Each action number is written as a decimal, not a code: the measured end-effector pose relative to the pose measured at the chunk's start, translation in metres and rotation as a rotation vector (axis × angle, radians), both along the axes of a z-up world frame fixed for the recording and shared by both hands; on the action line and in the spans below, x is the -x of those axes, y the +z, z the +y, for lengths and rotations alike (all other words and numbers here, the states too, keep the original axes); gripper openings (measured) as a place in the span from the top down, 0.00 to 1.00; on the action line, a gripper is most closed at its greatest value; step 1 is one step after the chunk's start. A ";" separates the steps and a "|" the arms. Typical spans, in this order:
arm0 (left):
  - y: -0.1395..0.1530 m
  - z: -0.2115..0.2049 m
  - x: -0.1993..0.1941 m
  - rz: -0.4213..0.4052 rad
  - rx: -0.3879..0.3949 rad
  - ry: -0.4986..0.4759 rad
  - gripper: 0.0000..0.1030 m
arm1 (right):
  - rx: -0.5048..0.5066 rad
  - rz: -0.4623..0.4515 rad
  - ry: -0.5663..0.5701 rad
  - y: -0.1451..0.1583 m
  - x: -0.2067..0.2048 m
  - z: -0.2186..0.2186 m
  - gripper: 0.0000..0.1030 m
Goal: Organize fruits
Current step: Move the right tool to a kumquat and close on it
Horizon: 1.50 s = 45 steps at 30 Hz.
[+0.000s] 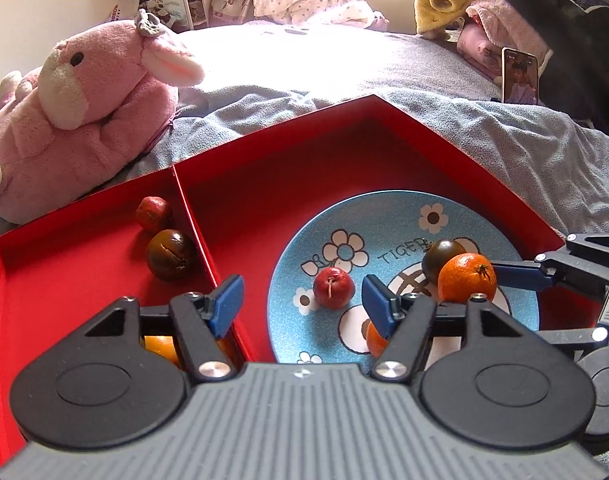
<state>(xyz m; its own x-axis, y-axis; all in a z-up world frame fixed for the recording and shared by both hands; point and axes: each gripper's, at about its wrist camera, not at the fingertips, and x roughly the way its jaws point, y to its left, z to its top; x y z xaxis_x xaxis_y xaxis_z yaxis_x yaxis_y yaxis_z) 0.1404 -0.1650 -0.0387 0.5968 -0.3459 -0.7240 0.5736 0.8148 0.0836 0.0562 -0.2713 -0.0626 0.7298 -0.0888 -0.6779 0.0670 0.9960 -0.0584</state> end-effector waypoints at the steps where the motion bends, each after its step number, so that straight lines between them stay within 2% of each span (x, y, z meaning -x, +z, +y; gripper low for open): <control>1: 0.003 0.005 0.002 -0.007 0.002 0.000 0.32 | 0.000 -0.006 0.000 0.001 0.001 0.000 0.56; 3: 0.009 0.016 0.004 -0.019 0.005 0.008 0.32 | 0.007 -0.019 0.000 0.002 0.002 0.002 0.53; 10: 0.023 0.065 0.006 -0.065 -0.013 0.067 0.28 | 0.014 -0.045 0.014 0.010 0.005 0.009 0.53; 15: 0.026 0.092 0.000 -0.067 -0.005 0.125 0.28 | 0.015 -0.059 0.054 0.016 0.006 0.023 0.53; 26: 0.016 0.133 -0.012 -0.073 -0.019 0.239 0.28 | 0.040 -0.080 0.187 0.032 0.006 0.063 0.53; 31: 0.012 0.157 -0.023 -0.052 0.007 0.329 0.28 | 0.050 -0.082 0.246 0.033 0.000 0.084 0.53; 34: 0.009 0.160 -0.025 -0.029 0.030 0.323 0.28 | 0.064 -0.096 0.297 0.034 -0.004 0.100 0.53; 37: 0.010 0.154 -0.020 -0.040 0.032 0.285 0.28 | 0.125 -0.121 0.379 0.033 -0.006 0.123 0.54; 40: 0.010 0.150 -0.018 -0.048 0.033 0.271 0.28 | 0.258 -0.137 0.457 0.025 -0.008 0.148 0.54; 45: 0.009 0.153 -0.021 -0.028 0.052 0.282 0.28 | 0.393 -0.128 0.496 0.008 -0.015 0.169 0.55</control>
<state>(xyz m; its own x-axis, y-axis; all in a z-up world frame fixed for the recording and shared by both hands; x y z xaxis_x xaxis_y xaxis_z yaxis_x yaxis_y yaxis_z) 0.1618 -0.0117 -0.0294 0.6944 -0.2000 -0.6912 0.3220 0.9454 0.0500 0.0717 -0.1020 -0.0544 0.8207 0.0558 -0.5686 -0.3654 0.8163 -0.4474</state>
